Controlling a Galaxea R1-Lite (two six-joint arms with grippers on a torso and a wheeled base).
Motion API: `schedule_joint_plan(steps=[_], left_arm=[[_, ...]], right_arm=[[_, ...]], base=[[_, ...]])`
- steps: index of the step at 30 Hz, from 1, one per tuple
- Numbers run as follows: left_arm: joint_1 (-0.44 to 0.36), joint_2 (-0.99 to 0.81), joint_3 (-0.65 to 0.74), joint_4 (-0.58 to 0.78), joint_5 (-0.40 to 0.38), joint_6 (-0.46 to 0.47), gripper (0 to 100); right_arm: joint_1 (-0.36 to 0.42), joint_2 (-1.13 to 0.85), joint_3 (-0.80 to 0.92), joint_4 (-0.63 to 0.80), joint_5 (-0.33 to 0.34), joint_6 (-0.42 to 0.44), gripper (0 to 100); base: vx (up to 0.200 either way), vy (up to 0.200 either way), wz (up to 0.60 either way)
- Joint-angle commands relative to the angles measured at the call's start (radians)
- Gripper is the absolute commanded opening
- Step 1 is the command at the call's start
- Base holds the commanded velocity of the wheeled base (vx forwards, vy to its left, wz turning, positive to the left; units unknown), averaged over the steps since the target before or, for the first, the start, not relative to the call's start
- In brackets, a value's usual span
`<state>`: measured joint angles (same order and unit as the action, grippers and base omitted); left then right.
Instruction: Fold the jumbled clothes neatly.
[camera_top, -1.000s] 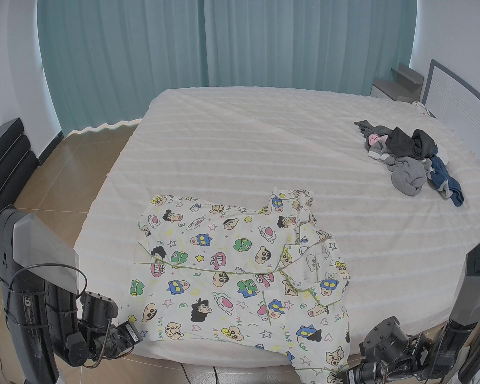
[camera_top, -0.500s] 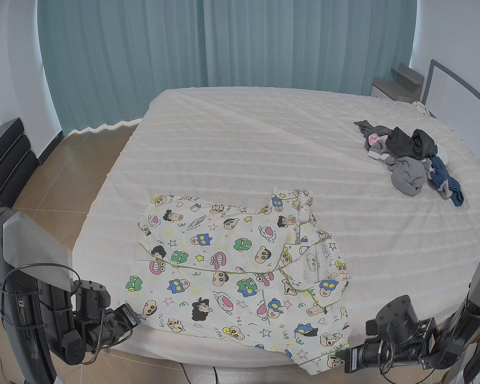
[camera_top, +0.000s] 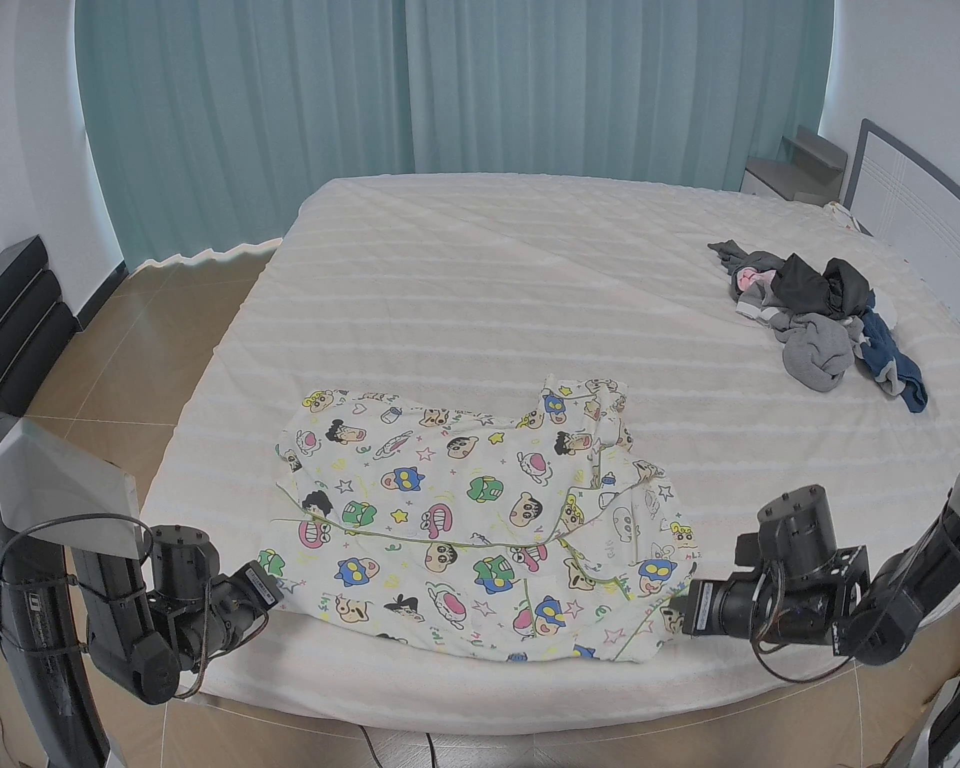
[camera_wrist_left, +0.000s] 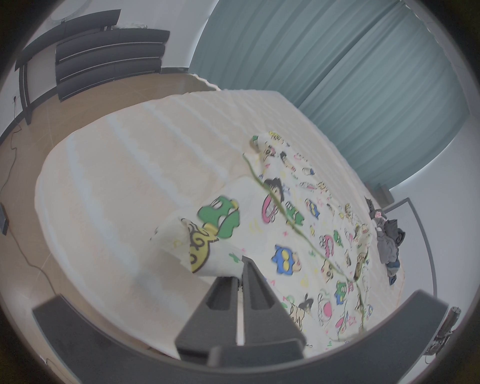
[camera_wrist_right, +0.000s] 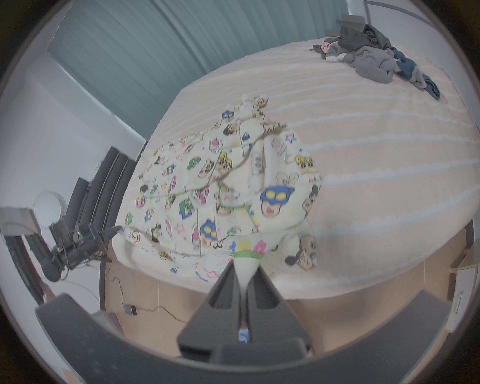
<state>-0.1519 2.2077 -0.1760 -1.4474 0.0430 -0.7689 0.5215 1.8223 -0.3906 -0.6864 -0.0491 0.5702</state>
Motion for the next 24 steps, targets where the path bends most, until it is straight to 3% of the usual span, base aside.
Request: schedule_joint_plan(steps=[1,15,24], left_arm=[[0.023,-0.006,-0.100,0.053,-0.002,0.003,0],[0.041,-0.025,-0.424,0.397,-0.006,0.002,0],[0.046,0.060,-0.539,0.447,-0.009,0.000,0]], right_arm=[[-0.058,0.038,-0.114,0.030,0.002,-0.001,0],[-0.106,0.169,-0.300,0.031,0.000,-0.024,0],[-0.126,0.236,-0.386,0.027,0.000,-0.053,0]], base=[[0.000,0.000,0.00],[0.000,0.000,0.00],[0.000,0.000,0.00]])
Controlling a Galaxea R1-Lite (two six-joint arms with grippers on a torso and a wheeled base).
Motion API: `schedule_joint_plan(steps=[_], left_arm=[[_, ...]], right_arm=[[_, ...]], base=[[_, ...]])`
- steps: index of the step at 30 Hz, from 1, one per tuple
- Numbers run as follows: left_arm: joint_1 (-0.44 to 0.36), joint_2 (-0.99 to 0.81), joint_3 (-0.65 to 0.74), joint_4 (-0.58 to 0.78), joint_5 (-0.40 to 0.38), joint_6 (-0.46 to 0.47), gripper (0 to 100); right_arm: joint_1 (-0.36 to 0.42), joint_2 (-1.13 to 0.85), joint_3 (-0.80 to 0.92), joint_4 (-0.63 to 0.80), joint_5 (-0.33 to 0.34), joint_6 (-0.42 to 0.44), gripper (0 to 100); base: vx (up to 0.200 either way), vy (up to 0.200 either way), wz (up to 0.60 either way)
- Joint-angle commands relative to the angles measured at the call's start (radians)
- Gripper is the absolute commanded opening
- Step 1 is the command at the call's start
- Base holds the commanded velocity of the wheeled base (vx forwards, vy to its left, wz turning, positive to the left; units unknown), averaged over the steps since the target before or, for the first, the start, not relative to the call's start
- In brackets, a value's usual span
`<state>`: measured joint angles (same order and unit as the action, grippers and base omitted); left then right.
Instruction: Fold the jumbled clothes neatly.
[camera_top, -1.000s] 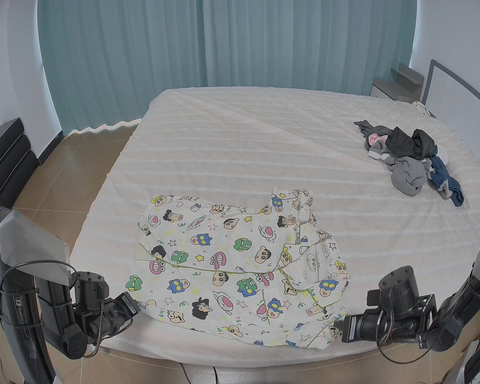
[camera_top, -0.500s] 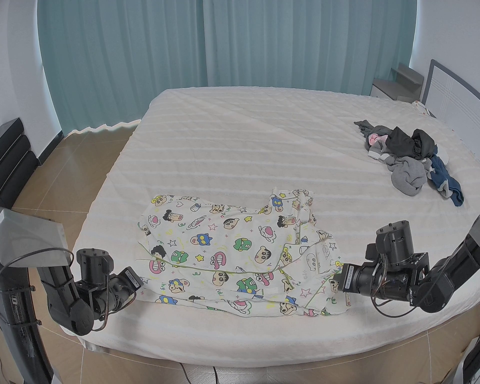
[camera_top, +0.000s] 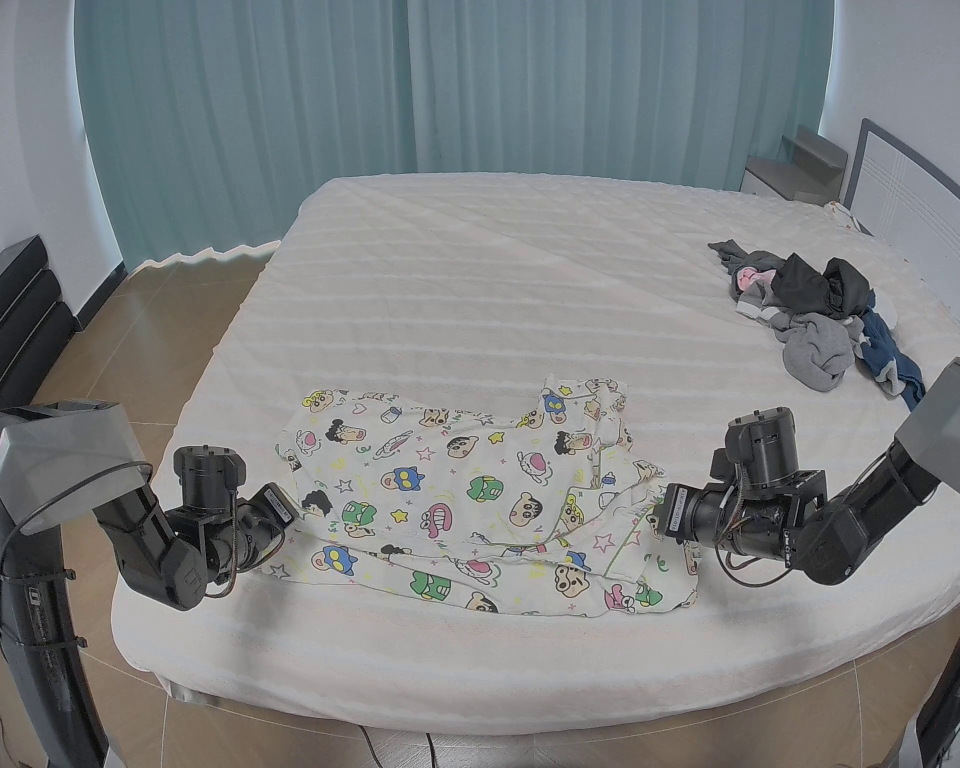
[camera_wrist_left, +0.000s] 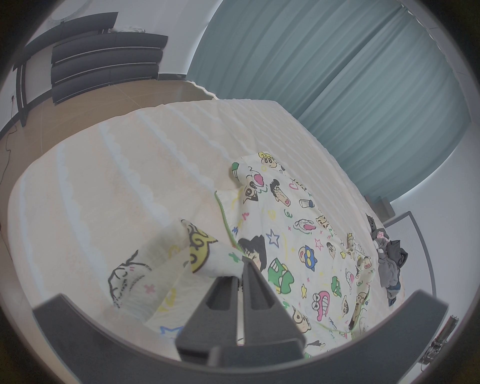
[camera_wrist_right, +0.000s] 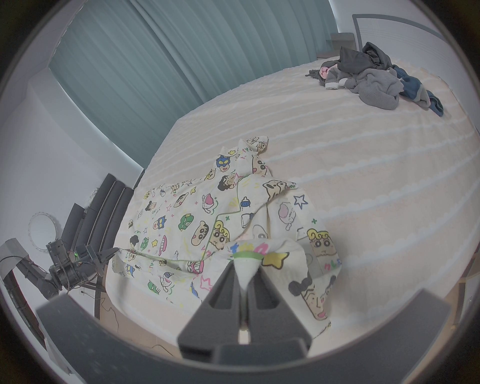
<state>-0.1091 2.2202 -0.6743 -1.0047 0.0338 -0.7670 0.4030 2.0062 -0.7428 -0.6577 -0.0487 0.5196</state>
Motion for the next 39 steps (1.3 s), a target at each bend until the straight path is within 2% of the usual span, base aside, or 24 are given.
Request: schedule_joint_plan(steps=[1,11,16,26,27,39], left_arm=[[0.003,0.047,-0.041,0.005,0.000,-0.002,0],[0.009,0.065,-0.065,0.005,-0.003,-0.002,0],[0.011,0.059,-0.062,0.006,-0.063,-0.006,0],[0.019,0.062,-0.065,0.006,-0.071,-0.005,0],[0.020,0.061,-0.067,0.006,-0.078,-0.006,100],[0.080,-0.017,-0.054,0.001,-0.081,-0.008,100]], right_arm=[[-0.007,0.052,-0.033,-0.002,0.000,-0.003,0],[-0.032,0.129,-0.135,-0.005,-0.010,-0.024,0],[-0.038,0.160,-0.155,-0.007,-0.011,-0.024,0],[-0.052,0.204,-0.196,-0.013,-0.011,-0.023,0],[-0.056,0.210,-0.201,-0.013,-0.011,-0.023,0],[-0.067,0.235,-0.211,-0.050,-0.017,-0.024,0]], base=[[0.000,0.000,0.00],[0.000,0.000,0.00],[0.000,0.000,0.00],[0.000,0.000,0.00],[0.000,0.000,0.00],[0.000,0.000,0.00]])
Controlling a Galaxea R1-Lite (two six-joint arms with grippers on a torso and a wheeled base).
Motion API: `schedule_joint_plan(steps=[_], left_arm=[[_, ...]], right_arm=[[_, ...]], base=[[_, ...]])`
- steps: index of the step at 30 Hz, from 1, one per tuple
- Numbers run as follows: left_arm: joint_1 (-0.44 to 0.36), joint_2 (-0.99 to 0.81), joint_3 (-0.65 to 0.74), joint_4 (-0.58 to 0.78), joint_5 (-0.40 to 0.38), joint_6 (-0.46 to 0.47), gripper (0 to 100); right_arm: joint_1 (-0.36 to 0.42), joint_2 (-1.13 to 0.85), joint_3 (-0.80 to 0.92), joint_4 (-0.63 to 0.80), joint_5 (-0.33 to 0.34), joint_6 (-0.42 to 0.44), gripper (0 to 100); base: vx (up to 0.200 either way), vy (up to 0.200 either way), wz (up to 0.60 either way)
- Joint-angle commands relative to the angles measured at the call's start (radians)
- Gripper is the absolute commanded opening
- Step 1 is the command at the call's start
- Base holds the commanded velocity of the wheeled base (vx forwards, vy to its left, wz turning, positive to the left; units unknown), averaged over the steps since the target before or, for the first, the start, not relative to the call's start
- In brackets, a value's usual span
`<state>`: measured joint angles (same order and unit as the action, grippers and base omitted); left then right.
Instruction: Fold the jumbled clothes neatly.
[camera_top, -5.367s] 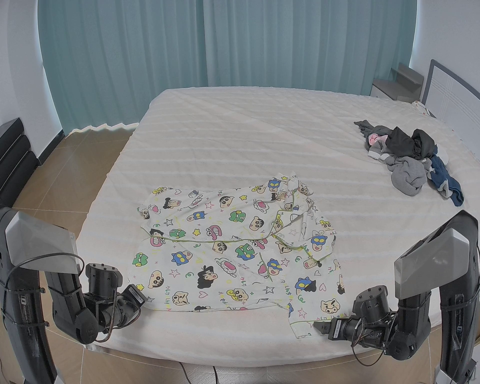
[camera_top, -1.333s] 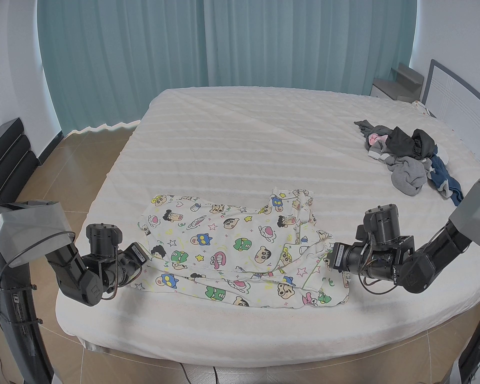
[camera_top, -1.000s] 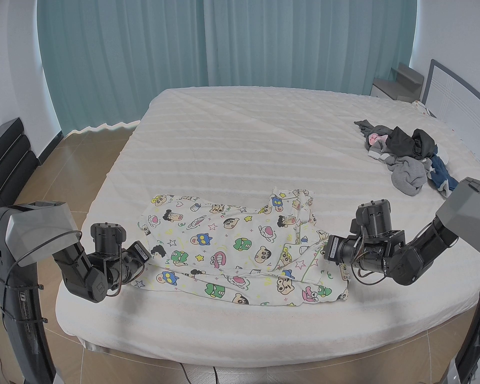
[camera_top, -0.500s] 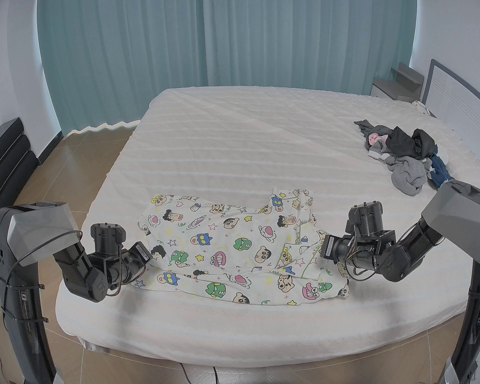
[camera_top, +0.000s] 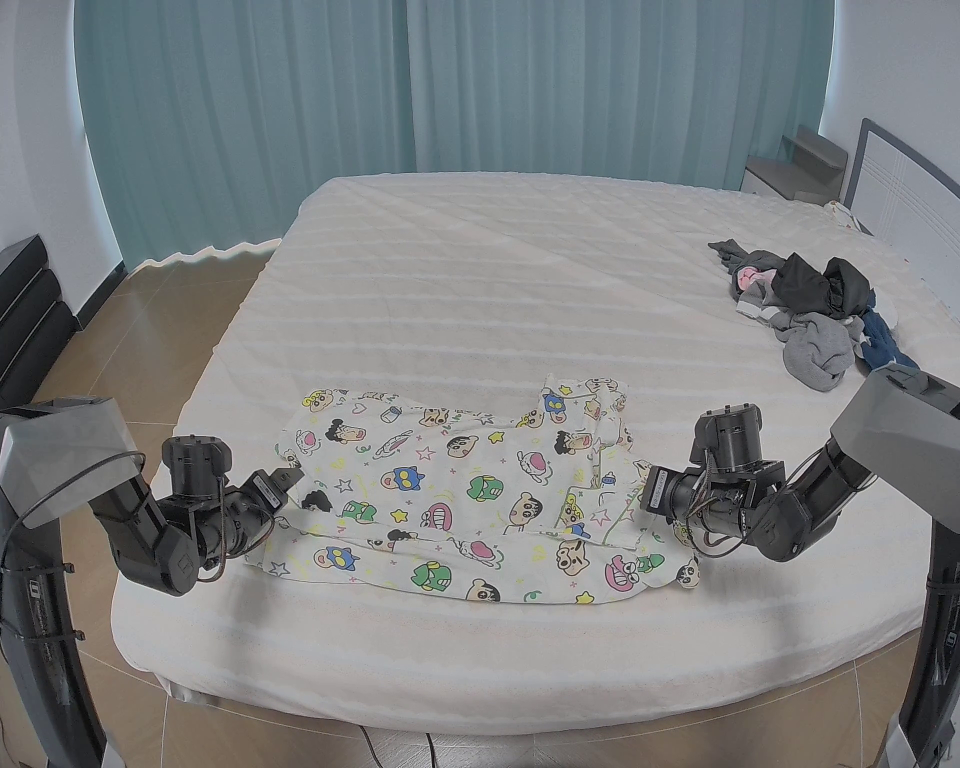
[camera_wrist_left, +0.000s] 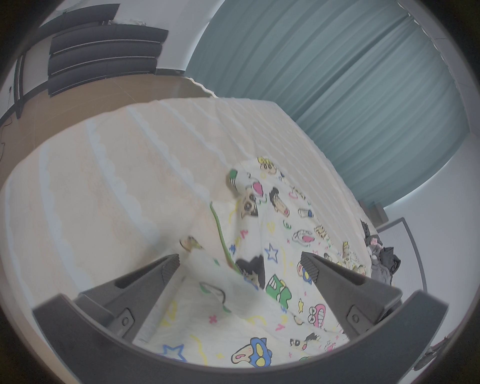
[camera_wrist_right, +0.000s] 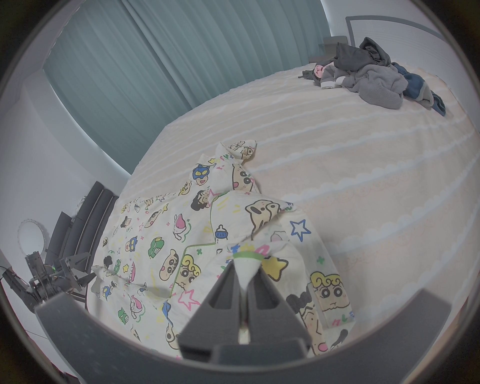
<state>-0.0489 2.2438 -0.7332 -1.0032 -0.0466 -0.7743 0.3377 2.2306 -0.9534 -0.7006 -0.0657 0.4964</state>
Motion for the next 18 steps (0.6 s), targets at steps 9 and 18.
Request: schedule_joint_plan(steps=[9,18], left_arm=[[0.103,-0.156,0.110,0.067,-0.177,0.046,100],[0.124,-0.164,0.301,0.021,-0.322,0.036,100]], right_arm=[[-0.025,0.030,-0.018,-0.020,-0.019,0.001,100],[-0.025,-0.017,-0.004,-0.048,-0.006,0.018,100]], base=[[0.000,0.000,0.00],[0.000,0.000,0.00]])
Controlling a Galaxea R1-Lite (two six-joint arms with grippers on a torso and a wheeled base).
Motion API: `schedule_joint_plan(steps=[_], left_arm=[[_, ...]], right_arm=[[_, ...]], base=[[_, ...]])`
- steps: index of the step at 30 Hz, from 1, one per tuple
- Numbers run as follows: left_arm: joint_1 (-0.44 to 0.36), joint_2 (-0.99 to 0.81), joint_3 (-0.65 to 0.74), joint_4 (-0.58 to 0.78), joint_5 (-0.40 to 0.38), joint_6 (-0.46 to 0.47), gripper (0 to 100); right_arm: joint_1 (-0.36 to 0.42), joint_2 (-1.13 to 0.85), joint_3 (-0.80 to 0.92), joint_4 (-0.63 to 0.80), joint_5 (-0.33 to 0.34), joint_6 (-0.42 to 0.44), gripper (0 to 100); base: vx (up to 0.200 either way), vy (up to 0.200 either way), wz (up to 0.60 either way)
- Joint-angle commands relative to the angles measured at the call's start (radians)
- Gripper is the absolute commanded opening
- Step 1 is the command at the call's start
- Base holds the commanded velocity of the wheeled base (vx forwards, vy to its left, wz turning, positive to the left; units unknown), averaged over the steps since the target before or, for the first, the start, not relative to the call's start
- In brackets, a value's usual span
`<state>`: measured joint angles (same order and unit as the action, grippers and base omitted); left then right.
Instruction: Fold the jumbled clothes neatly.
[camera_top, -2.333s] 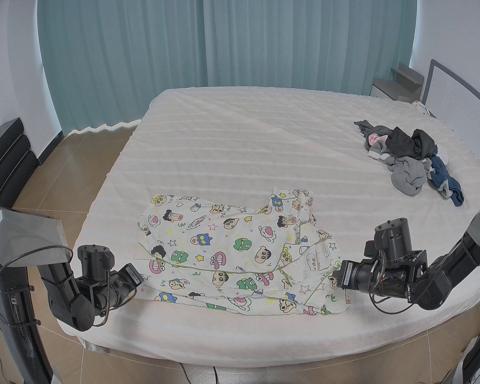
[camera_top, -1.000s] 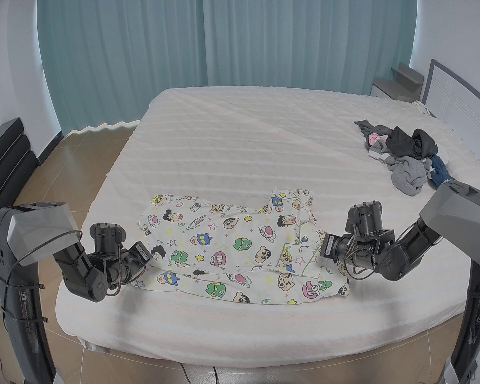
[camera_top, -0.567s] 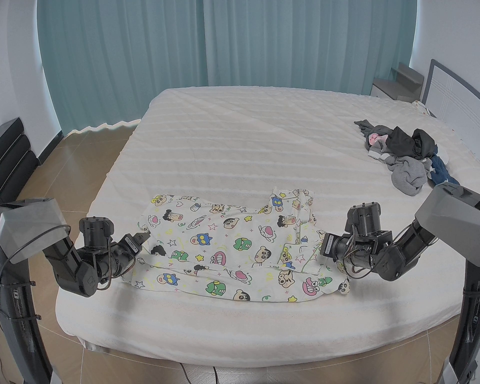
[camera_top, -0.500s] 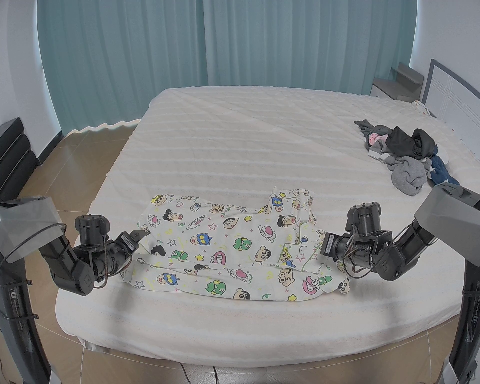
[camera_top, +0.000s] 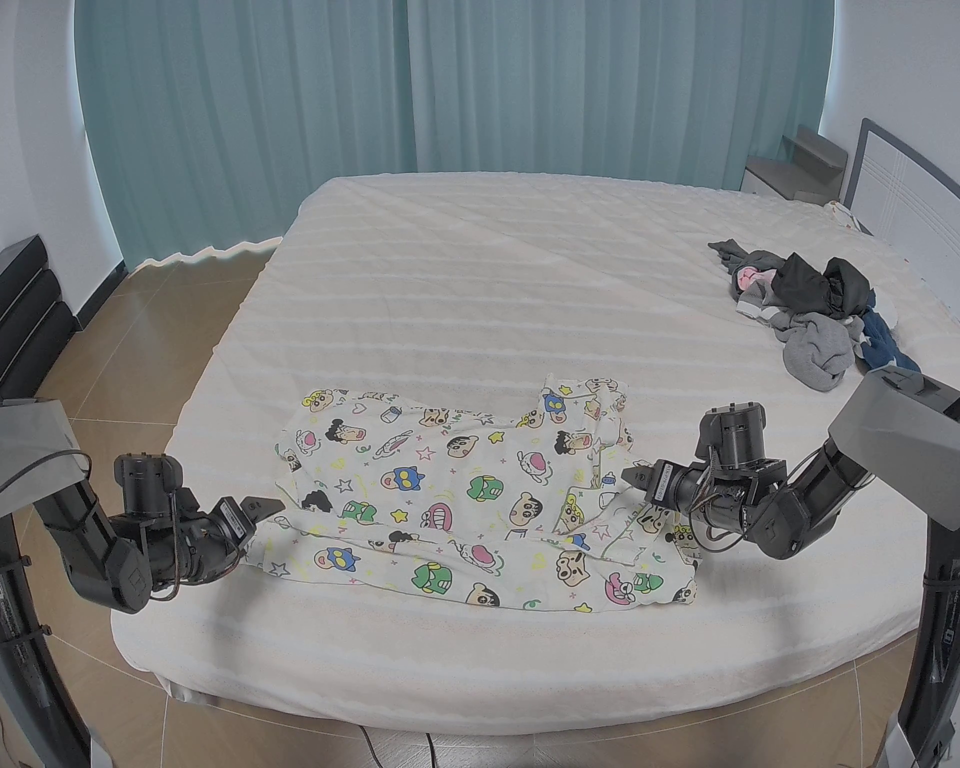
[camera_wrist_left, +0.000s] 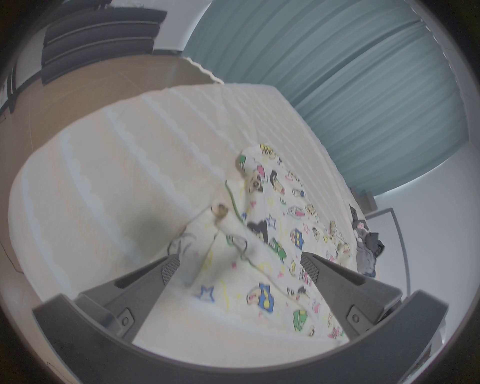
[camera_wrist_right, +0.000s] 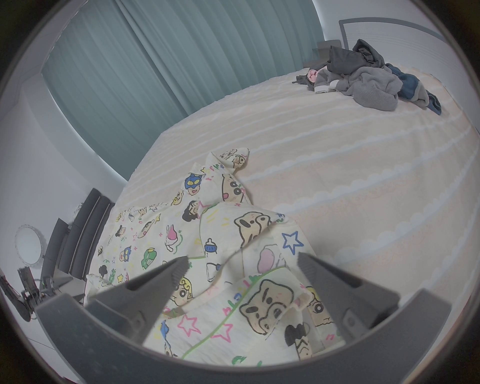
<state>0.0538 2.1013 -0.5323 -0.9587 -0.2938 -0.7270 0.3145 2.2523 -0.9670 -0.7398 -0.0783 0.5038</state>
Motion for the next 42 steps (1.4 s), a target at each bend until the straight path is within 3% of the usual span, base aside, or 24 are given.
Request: schedule_joint_plan(steps=[1,5,6,8,9,12,13,19,23,42], left_arm=[[0.027,-0.024,0.129,-0.037,-0.110,-0.023,100],[0.052,-0.020,0.206,-0.112,-0.223,-0.068,100],[0.061,-0.018,0.238,-0.161,-0.257,-0.072,100],[0.061,-0.015,0.258,-0.186,-0.261,-0.072,100],[0.061,-0.003,0.275,-0.221,-0.261,-0.072,100],[0.061,0.014,0.284,-0.239,-0.257,-0.072,100],[0.061,0.016,0.301,-0.253,-0.258,-0.071,100],[0.060,0.043,0.311,-0.311,-0.255,-0.066,100],[0.060,0.052,0.313,-0.327,-0.252,-0.065,100],[0.060,0.054,0.313,-0.327,-0.252,-0.063,100]], right_arm=[[0.002,-0.056,0.022,-0.004,0.008,0.015,100],[0.029,-0.111,0.076,0.000,0.008,0.070,100],[0.057,-0.145,0.100,0.016,0.006,0.131,100],[0.074,-0.163,0.116,0.043,0.005,0.183,100],[0.110,-0.185,0.126,0.108,0.002,0.282,100],[0.132,-0.201,0.129,0.172,0.000,0.377,100],[0.144,-0.221,0.128,0.223,0.002,0.449,100],[0.146,-0.218,0.122,0.273,0.006,0.582,100],[0.147,-0.197,0.123,0.273,0.006,0.613,100],[0.138,-0.082,0.053,0.246,-0.046,0.607,100]], base=[[0.000,0.000,0.00],[0.000,0.000,0.00],[0.000,0.000,0.00],[0.000,0.000,0.00],[0.000,0.000,0.00],[0.000,0.000,0.00],[0.000,0.000,0.00],[0.000,0.000,0.00],[0.000,0.000,0.00],[0.000,0.000,0.00]])
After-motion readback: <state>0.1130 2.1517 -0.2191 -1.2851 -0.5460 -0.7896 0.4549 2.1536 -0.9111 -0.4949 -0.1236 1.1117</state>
